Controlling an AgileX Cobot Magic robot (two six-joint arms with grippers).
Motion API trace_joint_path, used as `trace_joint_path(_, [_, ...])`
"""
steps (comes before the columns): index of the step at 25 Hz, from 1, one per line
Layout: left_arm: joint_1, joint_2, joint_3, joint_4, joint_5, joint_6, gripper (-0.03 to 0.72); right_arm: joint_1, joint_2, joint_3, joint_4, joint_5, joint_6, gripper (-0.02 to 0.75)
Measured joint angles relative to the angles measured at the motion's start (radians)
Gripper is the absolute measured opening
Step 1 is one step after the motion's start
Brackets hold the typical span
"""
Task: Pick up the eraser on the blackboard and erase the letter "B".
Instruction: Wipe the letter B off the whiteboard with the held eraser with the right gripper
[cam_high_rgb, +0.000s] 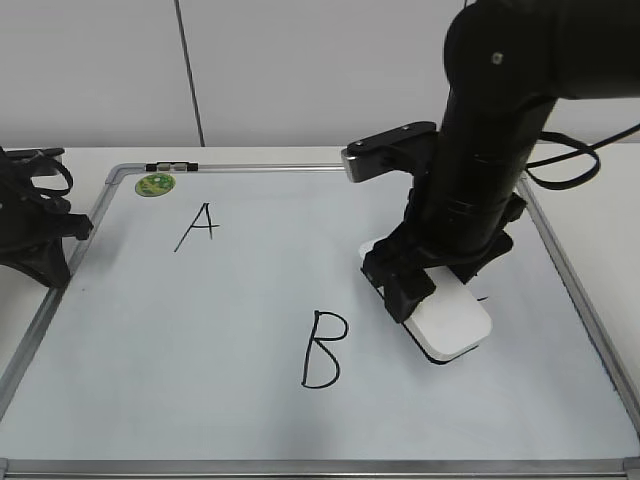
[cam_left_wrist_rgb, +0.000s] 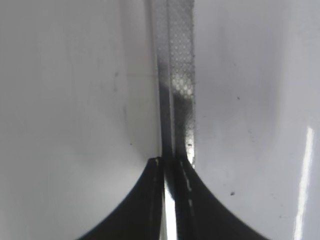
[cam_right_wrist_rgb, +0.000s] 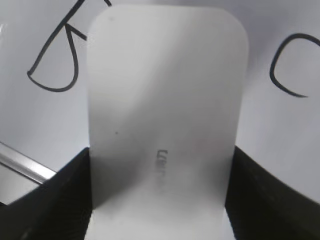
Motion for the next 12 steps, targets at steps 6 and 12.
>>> trace_joint_path(6, [0.000,0.000,0.000,-0.002,0.000,0.000,0.011,0.007,0.135,-0.121,0.031,0.013,-0.025,0.553])
trace_joint_path(12, [0.000,0.000,0.000,-0.002,0.000,0.000,0.011,0.007,0.251,-0.207,0.034,0.013,-0.049,0.553])
